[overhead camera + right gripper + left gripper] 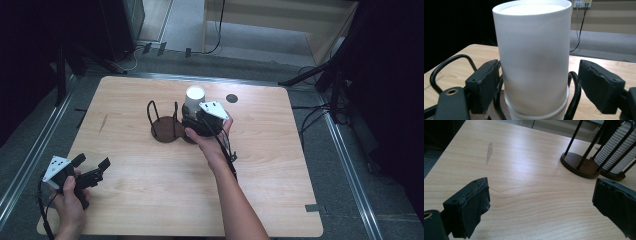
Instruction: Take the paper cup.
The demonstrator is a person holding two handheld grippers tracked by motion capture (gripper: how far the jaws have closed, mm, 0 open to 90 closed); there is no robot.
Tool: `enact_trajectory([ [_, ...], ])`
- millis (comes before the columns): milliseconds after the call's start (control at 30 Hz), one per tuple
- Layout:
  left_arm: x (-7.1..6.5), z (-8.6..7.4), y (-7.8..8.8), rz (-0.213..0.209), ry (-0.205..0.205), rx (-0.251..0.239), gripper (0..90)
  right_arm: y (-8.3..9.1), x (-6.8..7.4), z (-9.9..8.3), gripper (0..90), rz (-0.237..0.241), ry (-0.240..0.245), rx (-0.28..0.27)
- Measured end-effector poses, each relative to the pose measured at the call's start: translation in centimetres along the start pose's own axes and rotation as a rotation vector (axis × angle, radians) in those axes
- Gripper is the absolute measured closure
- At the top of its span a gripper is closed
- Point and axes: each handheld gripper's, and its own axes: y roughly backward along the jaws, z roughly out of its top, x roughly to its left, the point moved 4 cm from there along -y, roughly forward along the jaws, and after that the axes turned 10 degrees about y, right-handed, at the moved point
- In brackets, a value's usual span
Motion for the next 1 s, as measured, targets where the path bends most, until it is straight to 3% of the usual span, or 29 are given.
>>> enact_trajectory([
  [633,0.0,0.0,0.0,-0.005,0.000,0.002,1.5,-1.9,0.6,-0.3,22.3,-0.029,0.014,0.000],
  [800,0.1,0.0,0.0,-0.011,0.007,0.002,1.5,-2.2,0.5,-0.5,23.5,-0.017,0.005,-0.006],
  [1000,0.2,0.1,0.0,-0.013,0.008,0.003,1.5,-2.1,0.6,-0.4,25.0,-0.023,0.030,-0.020],
])
